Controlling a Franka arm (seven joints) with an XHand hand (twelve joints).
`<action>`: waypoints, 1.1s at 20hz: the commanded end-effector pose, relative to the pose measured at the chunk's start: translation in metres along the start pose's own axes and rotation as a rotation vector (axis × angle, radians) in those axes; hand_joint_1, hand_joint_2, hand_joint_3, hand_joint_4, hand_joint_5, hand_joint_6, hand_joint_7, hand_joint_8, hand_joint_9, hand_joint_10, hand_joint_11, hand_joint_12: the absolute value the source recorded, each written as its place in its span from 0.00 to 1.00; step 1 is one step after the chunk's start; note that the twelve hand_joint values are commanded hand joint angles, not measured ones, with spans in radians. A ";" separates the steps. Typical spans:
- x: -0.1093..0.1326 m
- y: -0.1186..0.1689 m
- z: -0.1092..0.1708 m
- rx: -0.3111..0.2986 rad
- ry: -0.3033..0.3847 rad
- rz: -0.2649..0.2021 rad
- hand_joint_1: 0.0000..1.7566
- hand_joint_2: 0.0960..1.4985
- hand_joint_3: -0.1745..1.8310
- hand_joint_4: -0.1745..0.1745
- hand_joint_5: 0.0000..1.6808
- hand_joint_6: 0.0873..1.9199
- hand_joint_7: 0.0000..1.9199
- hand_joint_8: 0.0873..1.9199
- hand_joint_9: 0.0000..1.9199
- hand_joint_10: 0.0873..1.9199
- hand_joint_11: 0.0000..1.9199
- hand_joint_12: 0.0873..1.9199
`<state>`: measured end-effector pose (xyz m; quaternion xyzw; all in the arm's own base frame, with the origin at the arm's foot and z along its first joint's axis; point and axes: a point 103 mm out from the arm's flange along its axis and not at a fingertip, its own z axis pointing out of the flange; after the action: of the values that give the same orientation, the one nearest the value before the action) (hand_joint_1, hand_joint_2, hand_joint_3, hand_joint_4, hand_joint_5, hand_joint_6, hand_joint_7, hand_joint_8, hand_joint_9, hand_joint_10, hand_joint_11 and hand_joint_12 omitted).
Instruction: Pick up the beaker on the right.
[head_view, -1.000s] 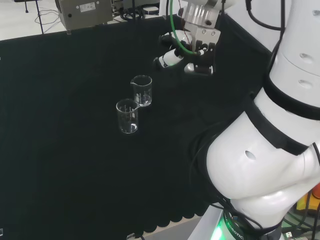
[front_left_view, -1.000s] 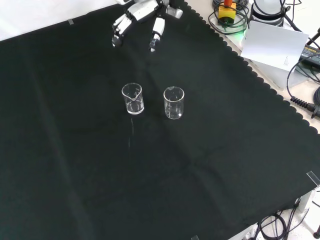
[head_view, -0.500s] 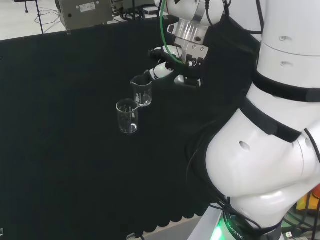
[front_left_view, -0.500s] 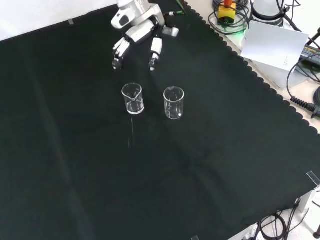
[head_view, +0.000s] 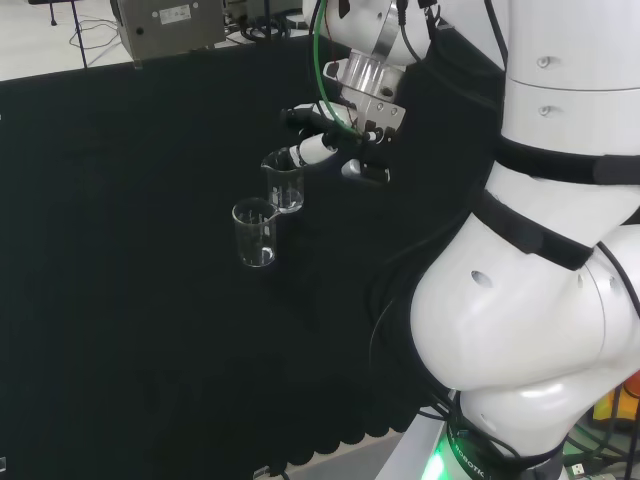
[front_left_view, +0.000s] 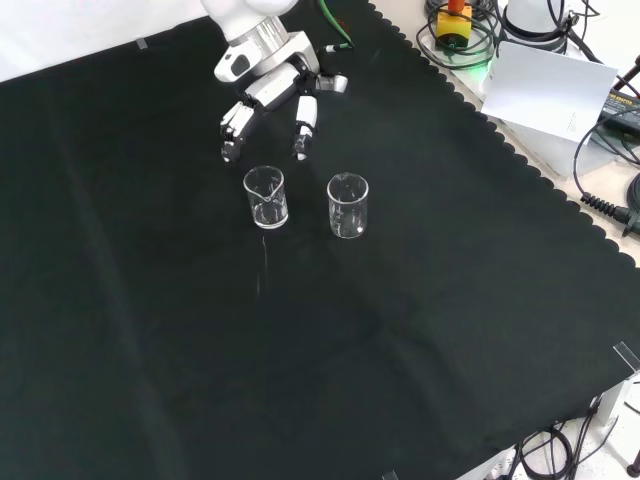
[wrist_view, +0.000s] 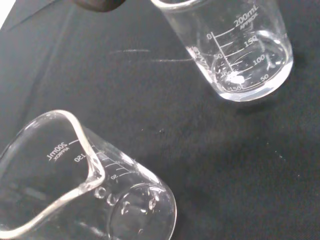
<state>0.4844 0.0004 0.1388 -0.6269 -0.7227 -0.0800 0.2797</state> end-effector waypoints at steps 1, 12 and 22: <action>-0.003 0.006 0.008 0.001 0.016 -0.054 0.47 0.56 0.00 0.42 0.23 0.00 0.06 0.30 0.15 0.32 0.01 0.72; -0.020 0.020 0.023 0.021 0.056 -0.096 0.49 0.55 0.00 0.46 0.19 0.00 0.01 0.26 0.08 0.29 0.00 0.66; -0.037 0.027 0.024 -0.023 0.136 -0.128 0.52 0.55 0.00 0.47 0.22 0.00 0.06 0.26 0.12 0.30 0.00 0.68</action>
<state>0.5022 -0.0104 0.0998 -0.5858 -0.7402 -0.1376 0.3001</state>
